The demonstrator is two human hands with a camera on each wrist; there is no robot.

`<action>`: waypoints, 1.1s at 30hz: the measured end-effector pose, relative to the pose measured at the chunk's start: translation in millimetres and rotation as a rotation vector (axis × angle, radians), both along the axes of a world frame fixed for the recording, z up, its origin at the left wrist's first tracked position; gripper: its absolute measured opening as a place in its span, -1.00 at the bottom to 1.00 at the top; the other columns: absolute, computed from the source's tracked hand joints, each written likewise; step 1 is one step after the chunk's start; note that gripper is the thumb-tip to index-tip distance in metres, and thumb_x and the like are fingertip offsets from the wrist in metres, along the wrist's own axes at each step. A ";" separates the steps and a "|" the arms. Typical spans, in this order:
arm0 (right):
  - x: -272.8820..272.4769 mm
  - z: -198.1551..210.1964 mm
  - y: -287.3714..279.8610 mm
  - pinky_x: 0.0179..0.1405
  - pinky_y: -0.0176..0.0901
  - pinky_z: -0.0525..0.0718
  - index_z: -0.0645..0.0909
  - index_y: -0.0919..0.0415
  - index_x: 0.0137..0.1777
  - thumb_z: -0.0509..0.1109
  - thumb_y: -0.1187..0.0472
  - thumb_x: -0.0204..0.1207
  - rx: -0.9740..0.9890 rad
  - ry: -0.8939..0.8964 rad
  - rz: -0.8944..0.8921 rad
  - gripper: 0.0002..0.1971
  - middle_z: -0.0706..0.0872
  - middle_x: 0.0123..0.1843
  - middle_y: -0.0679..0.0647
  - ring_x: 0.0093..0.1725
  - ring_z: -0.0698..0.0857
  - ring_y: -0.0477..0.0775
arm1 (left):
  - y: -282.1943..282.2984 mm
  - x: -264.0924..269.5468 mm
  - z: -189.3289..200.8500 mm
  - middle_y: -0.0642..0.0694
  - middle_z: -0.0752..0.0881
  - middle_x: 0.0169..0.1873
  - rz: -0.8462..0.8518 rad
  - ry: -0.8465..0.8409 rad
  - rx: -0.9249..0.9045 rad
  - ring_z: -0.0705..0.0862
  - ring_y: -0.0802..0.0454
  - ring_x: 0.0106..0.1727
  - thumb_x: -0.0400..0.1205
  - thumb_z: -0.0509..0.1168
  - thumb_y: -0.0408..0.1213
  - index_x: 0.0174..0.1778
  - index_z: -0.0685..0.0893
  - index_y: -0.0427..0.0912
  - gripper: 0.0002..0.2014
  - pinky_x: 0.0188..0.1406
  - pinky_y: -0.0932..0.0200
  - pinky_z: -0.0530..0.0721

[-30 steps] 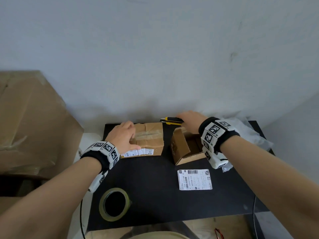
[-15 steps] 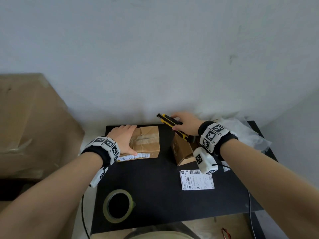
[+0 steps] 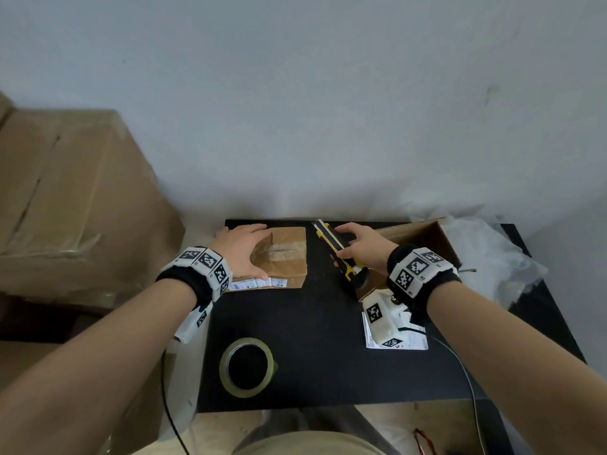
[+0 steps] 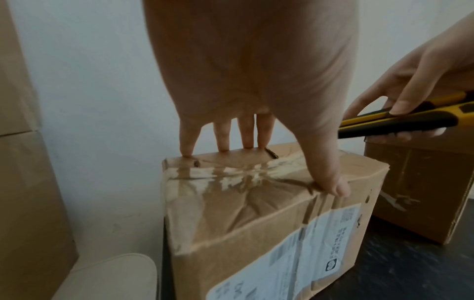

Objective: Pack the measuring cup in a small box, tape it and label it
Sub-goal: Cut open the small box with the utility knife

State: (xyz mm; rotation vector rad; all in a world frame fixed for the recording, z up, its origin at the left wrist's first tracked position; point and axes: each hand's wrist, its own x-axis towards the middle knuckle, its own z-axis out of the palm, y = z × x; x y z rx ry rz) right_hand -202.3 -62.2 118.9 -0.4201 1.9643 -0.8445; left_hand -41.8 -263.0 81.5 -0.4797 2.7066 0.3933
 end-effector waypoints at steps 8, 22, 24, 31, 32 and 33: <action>11.9 -2.3 14.6 0.03 0.16 0.76 0.33 0.07 0.51 0.32 0.46 0.54 0.042 -0.044 0.036 -0.43 0.70 0.03 0.23 0.01 0.78 0.18 | -0.7 -3.3 -0.8 -0.01 0.13 0.64 0.019 -0.001 0.041 0.11 -0.09 0.64 0.33 0.52 0.13 0.64 0.09 0.01 0.03 0.57 -0.25 0.13; 23.4 -8.9 15.8 0.10 0.24 0.73 0.35 0.11 0.52 0.32 0.48 0.54 -0.020 -0.075 -0.009 -0.42 0.71 0.11 0.32 0.06 0.76 0.25 | -3.8 -4.3 -4.3 -0.03 0.20 0.62 0.015 0.024 0.048 0.19 -0.07 0.62 0.31 0.54 0.11 0.62 0.15 0.00 0.02 0.53 -0.28 0.21; 23.9 -9.0 15.6 0.10 0.25 0.72 0.36 0.10 0.51 0.31 0.48 0.54 -0.019 -0.083 0.001 -0.43 0.71 0.09 0.31 0.05 0.76 0.25 | -4.0 -4.3 -5.2 -0.02 0.19 0.63 0.015 0.026 0.046 0.19 -0.07 0.62 0.31 0.54 0.11 0.62 0.15 0.01 0.02 0.53 -0.30 0.21; 27.2 -10.8 15.2 0.05 0.18 0.76 0.36 0.08 0.51 0.31 0.46 0.55 -0.027 -0.007 -0.038 -0.44 0.67 0.09 0.21 0.04 0.76 0.19 | -6.9 -4.0 -7.9 -0.01 0.19 0.63 0.017 0.031 0.052 0.18 -0.07 0.62 0.31 0.54 0.10 0.63 0.15 0.01 0.02 0.53 -0.31 0.20; 26.9 -10.5 15.0 0.05 0.18 0.75 0.36 0.08 0.51 0.31 0.46 0.55 -0.021 -0.007 -0.036 -0.45 0.67 0.09 0.21 0.05 0.75 0.20 | -6.8 -3.7 -7.9 -0.01 0.19 0.63 0.015 0.033 0.052 0.18 -0.07 0.62 0.32 0.54 0.10 0.63 0.15 0.01 0.01 0.54 -0.31 0.19; 27.0 -10.2 15.3 0.06 0.18 0.75 0.36 0.07 0.51 0.31 0.46 0.55 -0.009 -0.010 -0.028 -0.45 0.67 0.09 0.21 0.06 0.75 0.21 | -6.4 -3.4 -7.9 -0.01 0.18 0.63 0.015 0.034 0.052 0.17 -0.07 0.62 0.32 0.54 0.10 0.63 0.15 0.02 0.01 0.54 -0.30 0.18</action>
